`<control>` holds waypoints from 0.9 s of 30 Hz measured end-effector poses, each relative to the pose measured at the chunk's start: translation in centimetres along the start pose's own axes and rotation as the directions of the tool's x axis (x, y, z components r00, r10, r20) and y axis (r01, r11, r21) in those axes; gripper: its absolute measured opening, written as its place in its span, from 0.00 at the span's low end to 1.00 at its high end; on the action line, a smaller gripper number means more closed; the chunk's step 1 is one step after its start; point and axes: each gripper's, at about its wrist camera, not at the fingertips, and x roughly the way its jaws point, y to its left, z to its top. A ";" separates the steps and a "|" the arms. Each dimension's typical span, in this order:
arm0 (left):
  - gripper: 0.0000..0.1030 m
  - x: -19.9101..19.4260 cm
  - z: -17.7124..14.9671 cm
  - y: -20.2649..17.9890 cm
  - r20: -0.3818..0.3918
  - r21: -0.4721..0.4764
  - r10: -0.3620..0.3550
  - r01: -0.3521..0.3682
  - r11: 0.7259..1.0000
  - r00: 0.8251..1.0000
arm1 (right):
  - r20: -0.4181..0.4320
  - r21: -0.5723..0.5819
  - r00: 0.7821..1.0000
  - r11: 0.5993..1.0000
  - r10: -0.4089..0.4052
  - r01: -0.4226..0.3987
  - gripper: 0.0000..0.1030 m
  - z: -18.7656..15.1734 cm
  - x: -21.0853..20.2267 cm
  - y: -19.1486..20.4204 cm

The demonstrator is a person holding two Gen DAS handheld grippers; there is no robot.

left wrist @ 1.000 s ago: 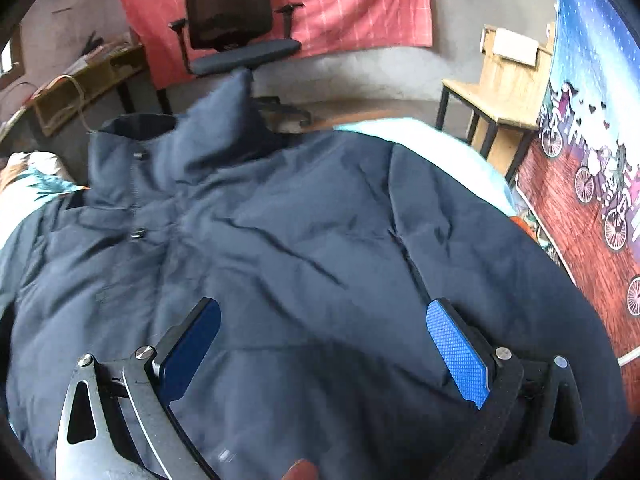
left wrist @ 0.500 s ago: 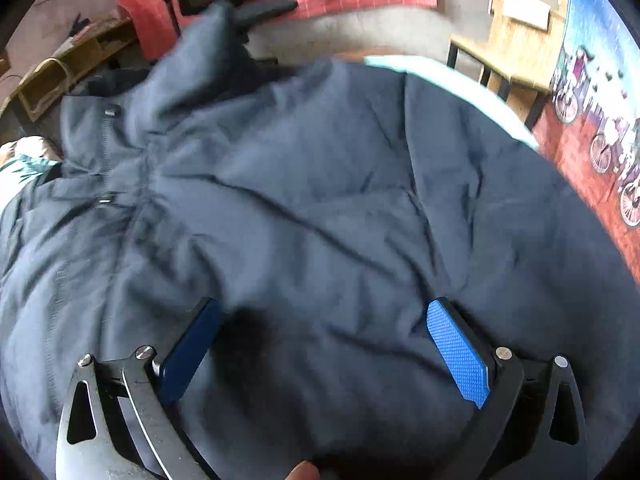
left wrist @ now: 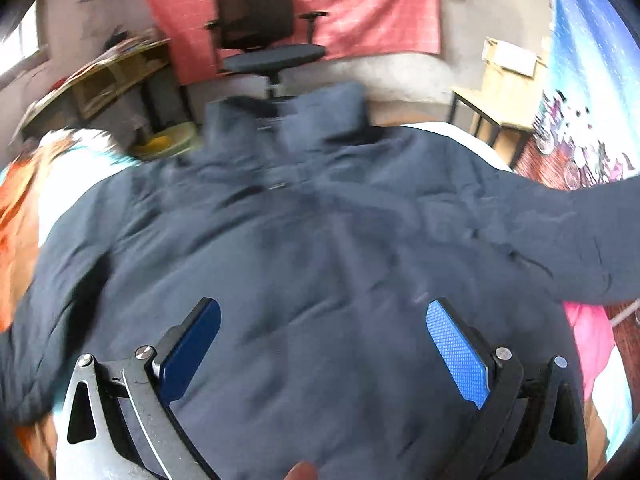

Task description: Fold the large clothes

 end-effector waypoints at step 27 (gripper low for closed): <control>0.98 -8.6 -8.2 19.1 0.044 -0.354 0.270 -0.238 0.905 0.962 | -0.439 -0.570 0.858 0.656 0.266 -0.495 0.68 -18.0 7.5 34.2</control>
